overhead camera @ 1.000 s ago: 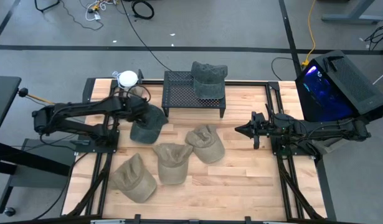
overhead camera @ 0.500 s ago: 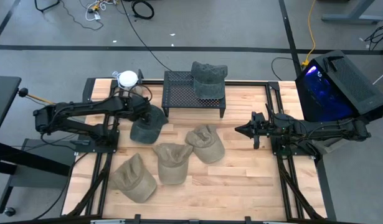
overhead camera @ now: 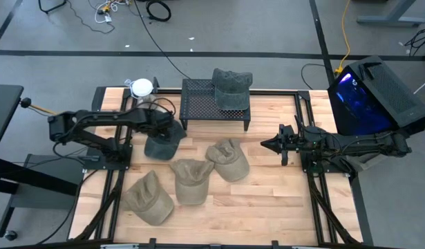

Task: Pick & Place hat
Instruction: Stack the green cap on the other green cap on the shelf

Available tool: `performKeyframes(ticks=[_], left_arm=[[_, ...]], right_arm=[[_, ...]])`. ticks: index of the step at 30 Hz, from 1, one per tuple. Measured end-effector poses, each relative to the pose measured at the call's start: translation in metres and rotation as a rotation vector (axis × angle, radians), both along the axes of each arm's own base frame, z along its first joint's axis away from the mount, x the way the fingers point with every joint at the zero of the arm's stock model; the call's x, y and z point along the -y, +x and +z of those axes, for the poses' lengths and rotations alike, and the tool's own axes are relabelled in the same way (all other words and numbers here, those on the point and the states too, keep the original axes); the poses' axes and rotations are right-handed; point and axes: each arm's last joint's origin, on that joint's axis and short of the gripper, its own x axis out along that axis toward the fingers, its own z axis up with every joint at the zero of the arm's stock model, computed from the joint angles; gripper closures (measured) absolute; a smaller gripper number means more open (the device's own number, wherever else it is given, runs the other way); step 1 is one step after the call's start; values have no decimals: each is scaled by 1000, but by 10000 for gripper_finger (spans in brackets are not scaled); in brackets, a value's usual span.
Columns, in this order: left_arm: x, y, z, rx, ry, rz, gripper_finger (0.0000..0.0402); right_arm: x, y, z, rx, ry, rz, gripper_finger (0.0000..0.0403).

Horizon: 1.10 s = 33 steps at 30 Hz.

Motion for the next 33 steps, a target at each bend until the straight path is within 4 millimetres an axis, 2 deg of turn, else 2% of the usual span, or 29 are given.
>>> performKeyframes(ticks=[7,14,26,33], left_arm=[[0,1,-1,-5,-11,-2,267],[0,0,-1,-4,-11,-3,329],[0,0,-1,-5,-11,-4,392],[2,-3,-2,-36,-29,-4,395]], right_arm=[[0,0,0,0,0,0,403],[0,0,0,0,0,0,403],[0,0,0,0,-1,0,403],[0,0,0,0,0,0,403]])
